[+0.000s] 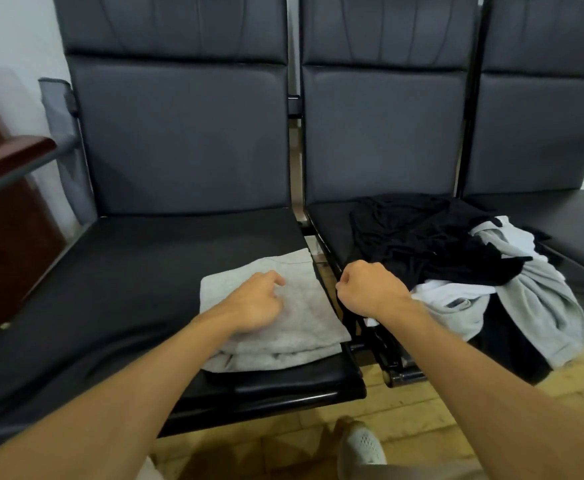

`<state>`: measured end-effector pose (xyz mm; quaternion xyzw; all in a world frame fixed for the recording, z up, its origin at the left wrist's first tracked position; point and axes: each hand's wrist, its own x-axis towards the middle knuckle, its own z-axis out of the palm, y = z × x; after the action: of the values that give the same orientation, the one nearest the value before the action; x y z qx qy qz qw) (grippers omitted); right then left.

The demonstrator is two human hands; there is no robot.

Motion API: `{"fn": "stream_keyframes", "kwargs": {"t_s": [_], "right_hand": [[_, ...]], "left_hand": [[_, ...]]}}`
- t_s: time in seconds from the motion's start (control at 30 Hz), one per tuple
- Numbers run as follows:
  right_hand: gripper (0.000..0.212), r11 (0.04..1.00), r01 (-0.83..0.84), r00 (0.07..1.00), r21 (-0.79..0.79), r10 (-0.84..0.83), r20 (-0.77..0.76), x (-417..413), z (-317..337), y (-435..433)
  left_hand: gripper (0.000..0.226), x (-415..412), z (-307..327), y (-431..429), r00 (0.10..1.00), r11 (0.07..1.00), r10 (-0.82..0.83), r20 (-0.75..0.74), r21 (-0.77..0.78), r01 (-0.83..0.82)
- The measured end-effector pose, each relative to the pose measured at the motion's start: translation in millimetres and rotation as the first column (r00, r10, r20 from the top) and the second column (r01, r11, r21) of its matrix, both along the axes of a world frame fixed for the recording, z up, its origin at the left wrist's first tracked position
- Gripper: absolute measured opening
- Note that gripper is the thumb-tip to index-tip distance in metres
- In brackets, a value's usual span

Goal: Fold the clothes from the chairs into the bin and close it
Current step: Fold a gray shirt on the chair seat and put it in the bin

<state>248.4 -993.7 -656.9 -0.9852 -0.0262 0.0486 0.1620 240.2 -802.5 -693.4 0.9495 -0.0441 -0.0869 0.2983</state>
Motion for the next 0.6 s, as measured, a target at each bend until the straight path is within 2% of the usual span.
{"fn": "stream_keyframes", "kwargs": {"t_s": [0.07,0.13,0.23,0.33,0.4,0.47,0.53,0.6], "right_hand": [[0.022,1.000,0.010,1.000,0.009,-0.010,-0.005,-2,2,9],[0.022,1.000,0.012,1.000,0.015,-0.012,0.004,-5,3,20],[0.022,0.999,-0.044,0.999,0.004,0.044,0.029,-3,2,33],[0.021,0.953,-0.282,0.957,0.109,0.287,-0.035,-4,3,41],[0.027,0.879,-0.443,0.863,0.175,0.471,-0.182,-13,6,43],[0.037,0.837,-0.539,0.787,0.093,0.539,-0.301,-21,6,43],[0.037,0.824,-0.567,0.793,-0.005,0.544,-0.276,-24,1,44],[0.027,0.826,-0.562,0.820,-0.033,0.552,-0.151,-26,-3,45]], "left_hand": [[0.046,-11,-6,18,0.995,0.982,-0.092,-0.044,0.163,0.098],[0.052,-24,-9,35,0.987,0.958,-0.117,-0.108,0.249,0.141],[0.053,-41,-5,62,0.982,0.965,-0.135,-0.133,0.209,0.161],[0.060,-62,3,83,0.970,0.971,-0.194,-0.146,0.116,0.211],[0.052,-70,5,91,0.973,0.962,-0.222,-0.053,0.150,0.228],[0.034,-73,7,91,0.966,0.952,-0.243,0.093,0.212,0.219],[0.018,-73,9,87,0.946,0.952,-0.241,0.218,0.241,0.187],[0.015,-73,11,82,0.932,0.961,-0.209,0.296,0.241,0.139]]}}
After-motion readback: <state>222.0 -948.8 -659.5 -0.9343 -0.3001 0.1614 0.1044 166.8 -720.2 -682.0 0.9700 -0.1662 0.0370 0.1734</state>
